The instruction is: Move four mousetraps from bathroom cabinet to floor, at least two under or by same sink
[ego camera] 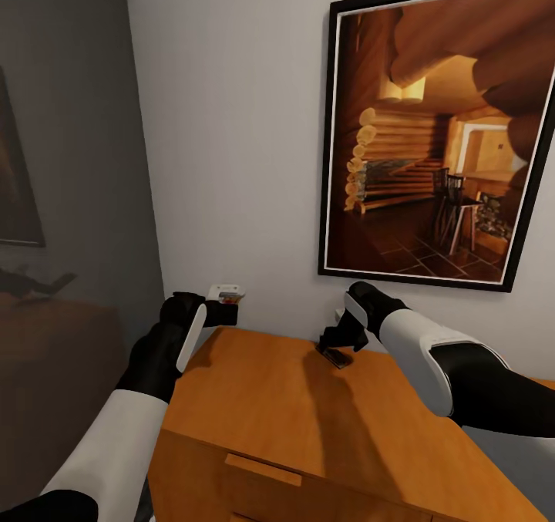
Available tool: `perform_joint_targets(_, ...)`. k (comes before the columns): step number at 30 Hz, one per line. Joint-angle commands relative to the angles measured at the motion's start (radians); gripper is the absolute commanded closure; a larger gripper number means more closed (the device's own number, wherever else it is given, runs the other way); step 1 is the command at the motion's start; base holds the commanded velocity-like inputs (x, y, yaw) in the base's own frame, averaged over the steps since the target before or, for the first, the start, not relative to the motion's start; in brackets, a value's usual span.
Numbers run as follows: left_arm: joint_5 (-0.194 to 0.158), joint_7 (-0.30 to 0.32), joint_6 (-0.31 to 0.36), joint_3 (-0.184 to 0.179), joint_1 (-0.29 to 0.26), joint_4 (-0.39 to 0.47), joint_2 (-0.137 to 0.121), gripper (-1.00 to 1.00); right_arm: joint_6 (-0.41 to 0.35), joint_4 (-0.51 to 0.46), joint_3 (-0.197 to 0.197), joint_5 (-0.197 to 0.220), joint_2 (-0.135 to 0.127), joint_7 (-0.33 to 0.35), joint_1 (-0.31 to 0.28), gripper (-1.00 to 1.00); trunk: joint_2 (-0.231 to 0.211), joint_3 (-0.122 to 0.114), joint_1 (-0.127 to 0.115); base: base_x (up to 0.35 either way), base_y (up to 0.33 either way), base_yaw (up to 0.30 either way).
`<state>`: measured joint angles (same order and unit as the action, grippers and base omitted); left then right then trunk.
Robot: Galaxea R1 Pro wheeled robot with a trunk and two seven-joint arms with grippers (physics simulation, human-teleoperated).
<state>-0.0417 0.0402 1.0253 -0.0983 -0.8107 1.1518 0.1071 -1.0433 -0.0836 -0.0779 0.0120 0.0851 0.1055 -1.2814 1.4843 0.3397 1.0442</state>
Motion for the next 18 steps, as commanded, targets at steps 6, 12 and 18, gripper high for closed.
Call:
perform_joint_targets(6,-0.001,0.001,0.004,0.0,-0.001,0.0,0.0,1.0,-0.004,-0.001,-0.008,0.0,-0.001,0.008,-0.001,-1.0,0.001,0.001,0.0,0.0,0.0,0.0)
perform_joint_targets(12,-0.002,0.001,0.005,0.0,-0.001,0.0,0.0,1.0,-0.004,0.0,-0.009,0.0,-0.001,0.008,-0.001,-1.0,0.001,0.001,0.0,0.0,0.0,0.0)
perform_joint_targets(18,-0.008,0.001,0.005,0.0,-0.001,0.0,0.0,1.0,-0.004,0.001,-0.009,0.0,-0.001,0.008,0.0,-1.0,0.001,0.001,0.0,0.0,0.0,0.0)
